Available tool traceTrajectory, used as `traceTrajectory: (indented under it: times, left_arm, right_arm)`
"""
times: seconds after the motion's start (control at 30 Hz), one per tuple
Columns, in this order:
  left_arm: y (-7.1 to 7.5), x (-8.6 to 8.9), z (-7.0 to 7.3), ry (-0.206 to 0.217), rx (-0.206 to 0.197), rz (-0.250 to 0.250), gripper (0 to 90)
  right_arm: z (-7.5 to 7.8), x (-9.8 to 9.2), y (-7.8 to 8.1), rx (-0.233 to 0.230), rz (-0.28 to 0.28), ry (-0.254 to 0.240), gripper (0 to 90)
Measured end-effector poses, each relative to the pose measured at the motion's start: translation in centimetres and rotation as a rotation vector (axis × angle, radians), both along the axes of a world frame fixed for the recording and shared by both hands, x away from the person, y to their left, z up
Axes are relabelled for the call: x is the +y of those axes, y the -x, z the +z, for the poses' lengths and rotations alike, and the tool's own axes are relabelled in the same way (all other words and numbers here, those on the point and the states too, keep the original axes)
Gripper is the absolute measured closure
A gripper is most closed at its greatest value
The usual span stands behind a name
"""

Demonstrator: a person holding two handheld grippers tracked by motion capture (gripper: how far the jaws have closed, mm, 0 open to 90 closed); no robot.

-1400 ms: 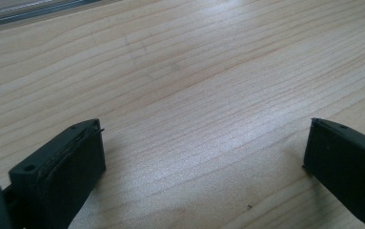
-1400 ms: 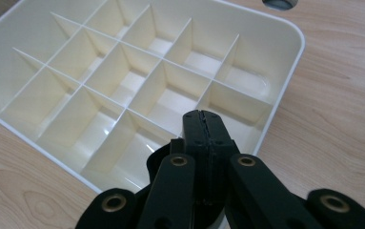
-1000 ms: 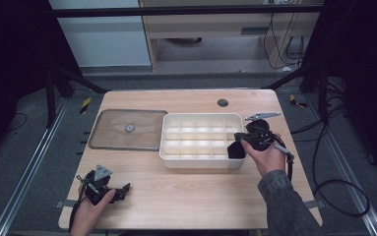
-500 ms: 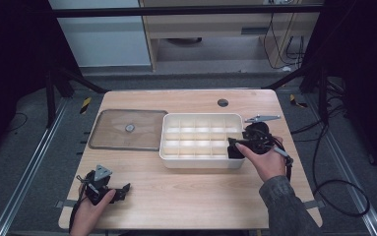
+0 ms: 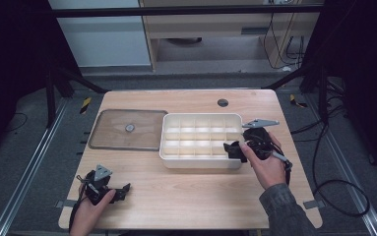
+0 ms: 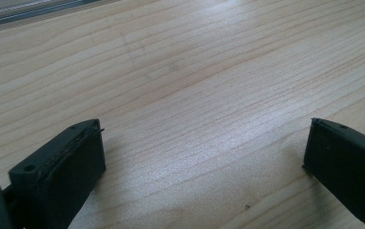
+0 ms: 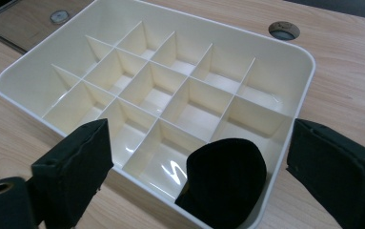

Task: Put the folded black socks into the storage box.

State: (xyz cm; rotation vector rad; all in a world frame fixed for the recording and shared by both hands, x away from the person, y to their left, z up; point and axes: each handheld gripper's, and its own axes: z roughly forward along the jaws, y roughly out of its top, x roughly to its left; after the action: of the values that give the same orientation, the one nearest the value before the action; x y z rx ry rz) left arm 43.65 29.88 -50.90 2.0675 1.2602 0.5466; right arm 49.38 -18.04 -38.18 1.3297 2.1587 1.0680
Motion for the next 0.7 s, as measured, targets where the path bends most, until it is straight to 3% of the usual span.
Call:
traceTrajectory:
  times: [0.07, 0.33, 0.47, 0.7]
  left_arm:
    - [0.0, 0.0, 0.0, 0.0, 0.0, 0.0, 0.0]
    - [0.0, -0.1, 0.0, 0.0, -0.002, 0.0, 0.0]
    - [0.1, -0.1, 0.0, 0.0, -0.003, 0.001, 0.0]
    - [0.1, -0.1, 0.0, 0.0, -0.002, 0.002, 0.0]
  right_arm:
    - [0.0, 0.0, 0.6, -0.01, 0.003, -0.002, 12.8]
    - [-0.8, -0.6, 2.4, -0.055, 0.033, -0.018, 10.5]
    - [-2.0, -1.5, 3.8, -0.114, 0.04, 0.013, 9.6]
    - [-4.1, -2.9, 5.1, -0.128, 0.041, 0.028, 9.2]
